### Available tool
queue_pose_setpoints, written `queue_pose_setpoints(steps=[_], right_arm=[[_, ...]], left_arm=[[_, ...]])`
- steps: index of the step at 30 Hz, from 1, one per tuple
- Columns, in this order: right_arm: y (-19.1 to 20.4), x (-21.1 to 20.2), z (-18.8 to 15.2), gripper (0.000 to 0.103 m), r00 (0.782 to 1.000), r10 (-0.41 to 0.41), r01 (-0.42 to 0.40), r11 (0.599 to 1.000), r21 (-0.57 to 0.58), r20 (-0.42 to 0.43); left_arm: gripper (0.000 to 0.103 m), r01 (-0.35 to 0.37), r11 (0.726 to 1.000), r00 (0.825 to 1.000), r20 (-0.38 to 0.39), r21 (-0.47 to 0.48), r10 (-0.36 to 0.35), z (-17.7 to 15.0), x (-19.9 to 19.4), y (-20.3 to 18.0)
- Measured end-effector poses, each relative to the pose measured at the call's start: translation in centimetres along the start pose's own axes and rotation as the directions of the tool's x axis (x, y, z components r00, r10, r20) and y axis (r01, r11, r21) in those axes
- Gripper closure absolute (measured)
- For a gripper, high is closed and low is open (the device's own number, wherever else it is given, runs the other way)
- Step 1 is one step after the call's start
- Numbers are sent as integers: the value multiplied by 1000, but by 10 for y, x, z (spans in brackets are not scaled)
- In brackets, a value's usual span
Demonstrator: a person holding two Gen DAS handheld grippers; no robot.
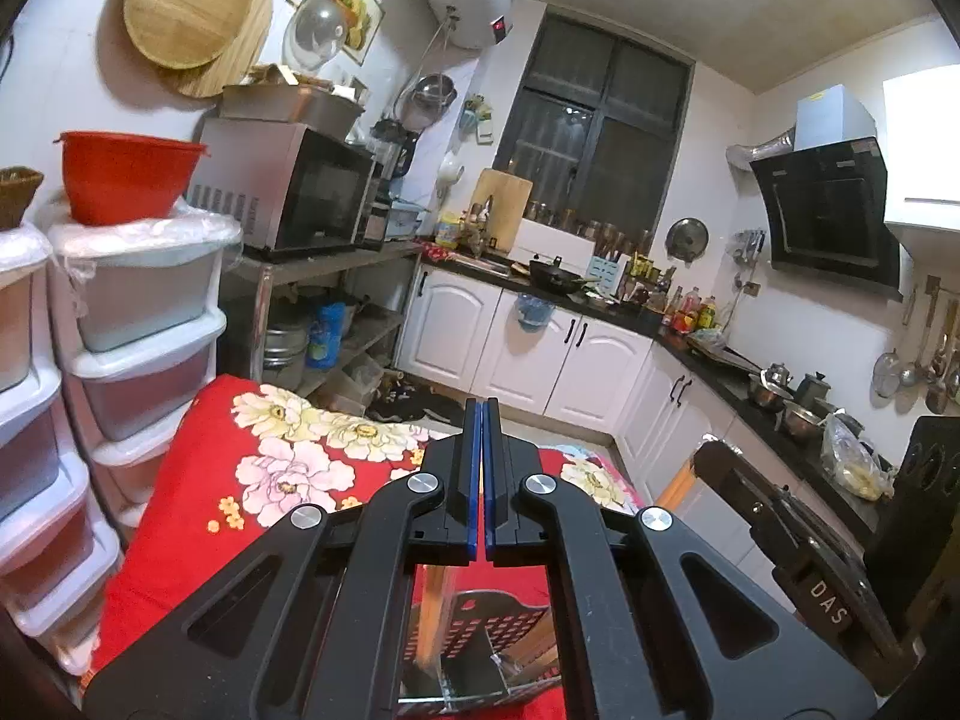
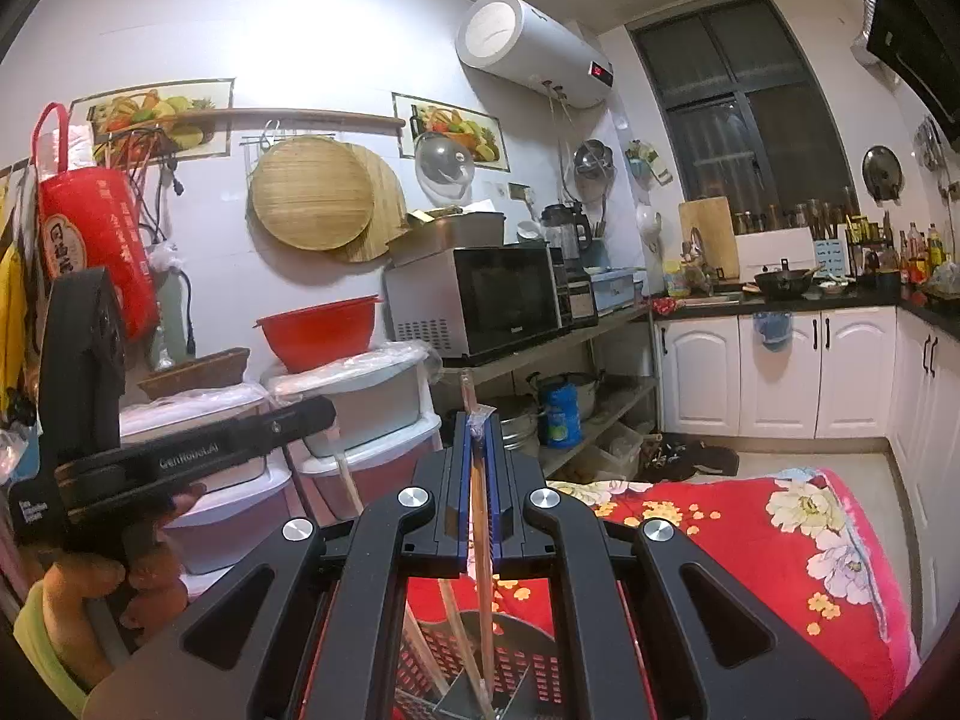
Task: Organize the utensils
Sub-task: 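Lift both held chopsticks upright and carry them over the grey mesh caddy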
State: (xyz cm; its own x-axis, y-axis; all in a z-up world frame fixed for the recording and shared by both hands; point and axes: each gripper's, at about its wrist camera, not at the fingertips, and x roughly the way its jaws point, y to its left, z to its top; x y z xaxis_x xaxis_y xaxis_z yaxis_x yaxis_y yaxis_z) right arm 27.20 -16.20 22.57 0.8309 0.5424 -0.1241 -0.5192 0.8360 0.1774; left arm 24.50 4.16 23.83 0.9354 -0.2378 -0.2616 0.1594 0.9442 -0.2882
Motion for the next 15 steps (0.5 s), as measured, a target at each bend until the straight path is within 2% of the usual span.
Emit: queue_pose_setpoints(steps=[15], right_arm=[[-8, 37, -33, 98, 997, -28, 28, 1000, -1, -68]], left_arm=[[103, -10, 998, 999, -51, -58, 8, -34, 31, 29]])
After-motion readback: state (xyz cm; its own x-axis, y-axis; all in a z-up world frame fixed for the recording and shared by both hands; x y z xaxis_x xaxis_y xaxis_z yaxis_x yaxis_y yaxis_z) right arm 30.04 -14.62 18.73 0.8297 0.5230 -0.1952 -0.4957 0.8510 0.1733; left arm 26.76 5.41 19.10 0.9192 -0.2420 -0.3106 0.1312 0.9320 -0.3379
